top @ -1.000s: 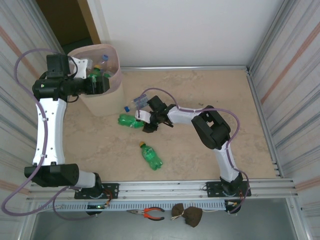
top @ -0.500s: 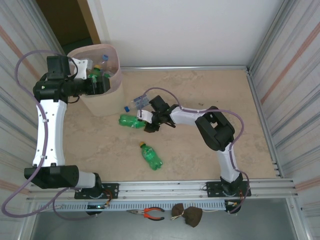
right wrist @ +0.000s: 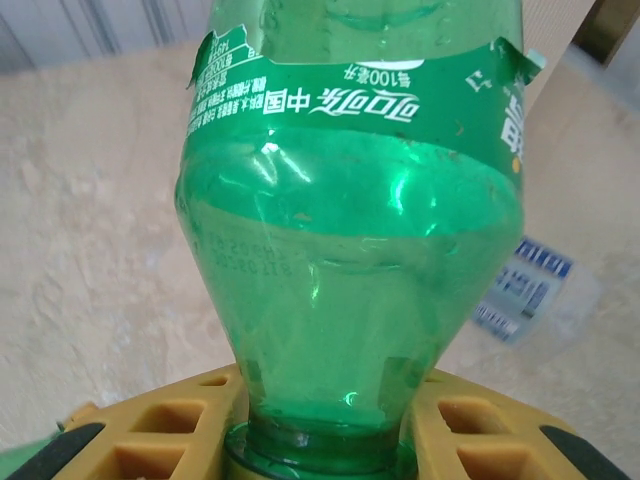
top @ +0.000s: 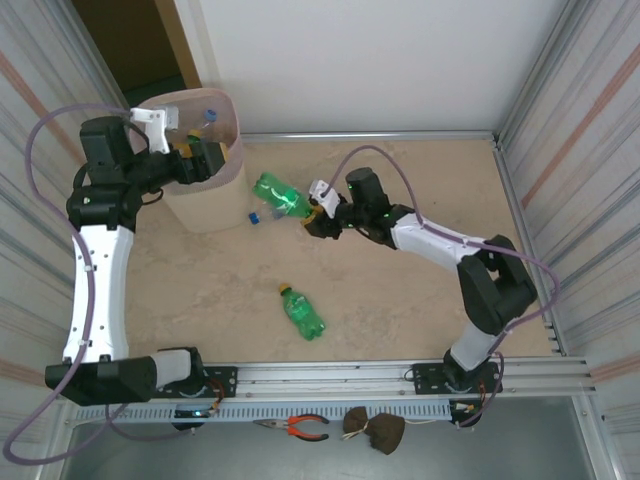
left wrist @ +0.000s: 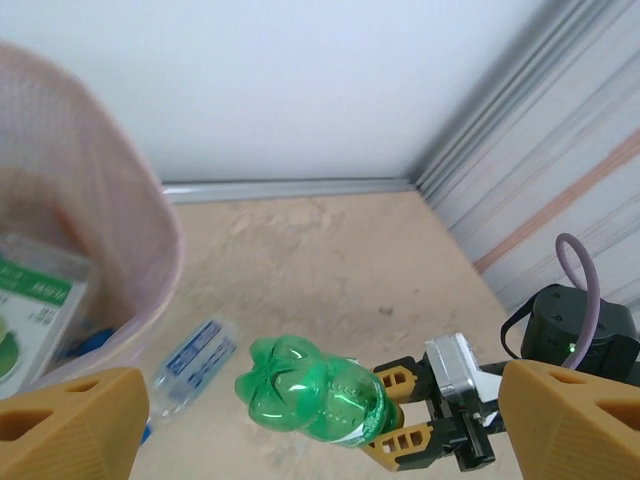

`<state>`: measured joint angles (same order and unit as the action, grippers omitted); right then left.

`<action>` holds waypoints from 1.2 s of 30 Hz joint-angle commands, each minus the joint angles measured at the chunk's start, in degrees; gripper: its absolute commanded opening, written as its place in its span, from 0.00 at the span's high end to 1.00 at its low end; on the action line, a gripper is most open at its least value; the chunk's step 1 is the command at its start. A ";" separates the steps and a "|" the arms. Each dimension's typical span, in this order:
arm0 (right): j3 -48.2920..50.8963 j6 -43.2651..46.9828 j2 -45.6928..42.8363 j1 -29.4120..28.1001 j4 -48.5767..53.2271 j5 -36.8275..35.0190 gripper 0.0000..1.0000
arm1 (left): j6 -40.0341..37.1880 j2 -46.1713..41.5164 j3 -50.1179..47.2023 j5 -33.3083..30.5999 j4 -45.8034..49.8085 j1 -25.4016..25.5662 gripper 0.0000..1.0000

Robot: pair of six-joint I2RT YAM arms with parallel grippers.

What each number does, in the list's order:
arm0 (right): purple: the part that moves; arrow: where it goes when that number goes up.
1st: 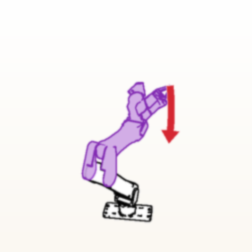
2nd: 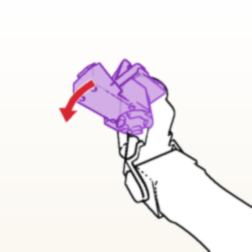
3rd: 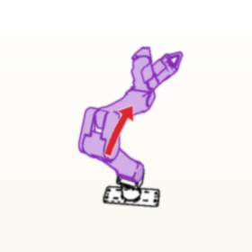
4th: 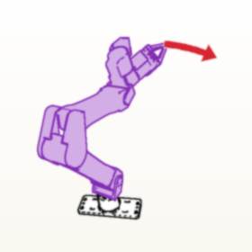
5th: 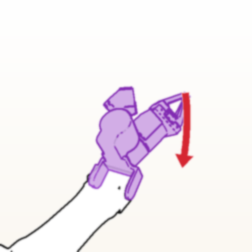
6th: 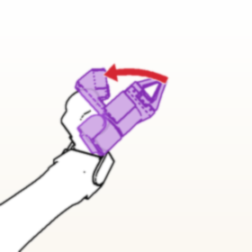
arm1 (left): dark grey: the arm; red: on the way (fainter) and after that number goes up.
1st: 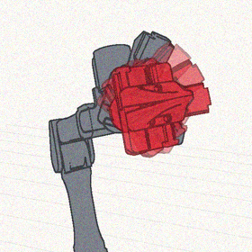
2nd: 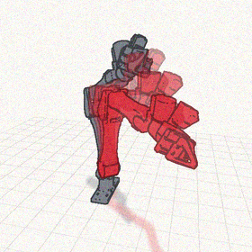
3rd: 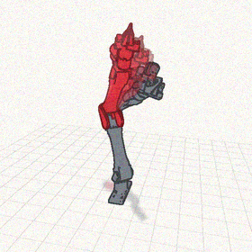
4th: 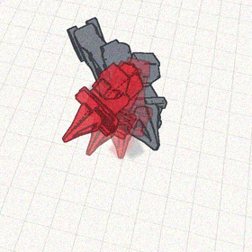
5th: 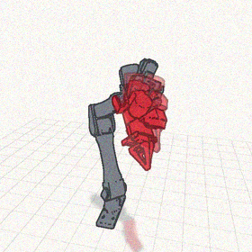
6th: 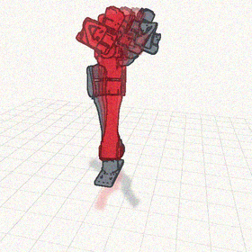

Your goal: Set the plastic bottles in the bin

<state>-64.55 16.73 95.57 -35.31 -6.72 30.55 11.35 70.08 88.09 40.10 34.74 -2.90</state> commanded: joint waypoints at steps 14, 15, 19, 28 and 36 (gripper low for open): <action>3.60 -17.50 -17.90 3.23 -26.19 2.43 0.80 | 4.48 -4.77 -3.13 8.91 -32.38 12.52 0.04; 3.47 -18.09 -18.59 3.23 -27.56 2.20 0.80 | 3.93 -4.40 -2.37 8.57 -32.92 13.85 0.04; 2.77 -20.26 -21.16 3.23 -31.92 1.87 0.79 | 3.00 -2.54 -0.11 7.92 -35.88 18.61 0.04; 2.55 -25.51 -25.25 3.06 -41.13 1.74 0.79 | 1.29 1.44 4.14 7.14 -40.28 26.24 0.04; 2.12 -27.28 -26.97 1.11 -44.46 2.69 0.78 | 1.27 5.51 6.94 7.40 -44.17 32.03 0.03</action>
<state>-60.53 -8.73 70.54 -33.19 -47.29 32.71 13.58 74.89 92.58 47.51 -5.21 27.42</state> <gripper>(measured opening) 0.341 0.970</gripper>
